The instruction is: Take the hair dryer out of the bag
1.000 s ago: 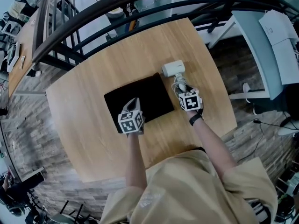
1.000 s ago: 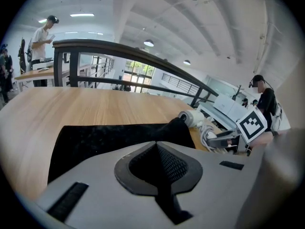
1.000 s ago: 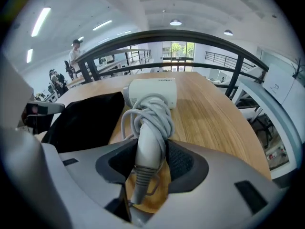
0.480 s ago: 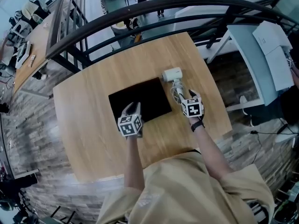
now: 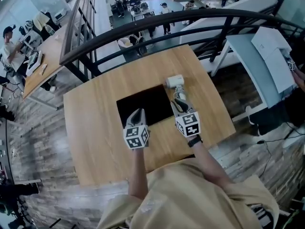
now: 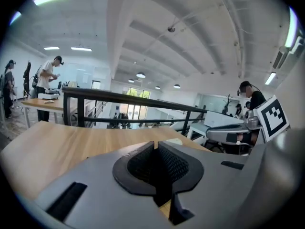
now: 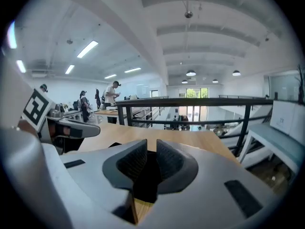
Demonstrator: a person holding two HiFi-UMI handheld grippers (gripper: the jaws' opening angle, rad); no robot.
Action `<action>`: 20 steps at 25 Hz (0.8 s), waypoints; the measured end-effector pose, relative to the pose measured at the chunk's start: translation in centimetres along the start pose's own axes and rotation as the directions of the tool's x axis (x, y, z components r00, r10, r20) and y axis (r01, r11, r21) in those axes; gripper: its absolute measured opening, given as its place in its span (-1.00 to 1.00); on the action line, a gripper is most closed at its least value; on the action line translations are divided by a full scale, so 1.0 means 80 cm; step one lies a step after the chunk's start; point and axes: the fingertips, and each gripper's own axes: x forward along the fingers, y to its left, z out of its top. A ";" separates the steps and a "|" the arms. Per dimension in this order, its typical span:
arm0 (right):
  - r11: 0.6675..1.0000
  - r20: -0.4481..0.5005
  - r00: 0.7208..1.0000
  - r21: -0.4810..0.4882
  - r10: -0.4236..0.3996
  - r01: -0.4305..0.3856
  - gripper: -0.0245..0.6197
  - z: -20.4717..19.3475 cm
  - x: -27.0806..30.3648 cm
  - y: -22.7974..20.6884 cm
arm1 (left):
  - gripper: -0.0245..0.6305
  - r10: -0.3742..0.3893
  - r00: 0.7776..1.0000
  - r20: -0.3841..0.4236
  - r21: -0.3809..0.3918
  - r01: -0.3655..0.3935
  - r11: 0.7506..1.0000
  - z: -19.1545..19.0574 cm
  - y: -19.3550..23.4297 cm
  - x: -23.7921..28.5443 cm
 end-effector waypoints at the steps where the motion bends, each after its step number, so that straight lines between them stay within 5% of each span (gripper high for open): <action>1: 0.999 0.023 1.000 -0.034 0.000 0.001 -0.75 0.007 -0.007 0.008 | -0.83 -0.003 1.000 0.020 0.013 0.002 1.000 0.007 -0.005 -0.007; 9: 0.993 0.171 0.985 -0.117 0.021 -0.001 -0.88 0.073 -0.055 0.043 | -0.89 -0.029 0.973 0.231 0.116 0.002 0.993 0.083 -0.036 -0.056; 20: 0.990 0.222 0.975 -0.137 0.012 0.019 -0.88 0.100 -0.067 0.041 | -0.89 -0.071 0.959 0.275 0.120 0.040 0.992 0.107 -0.055 -0.054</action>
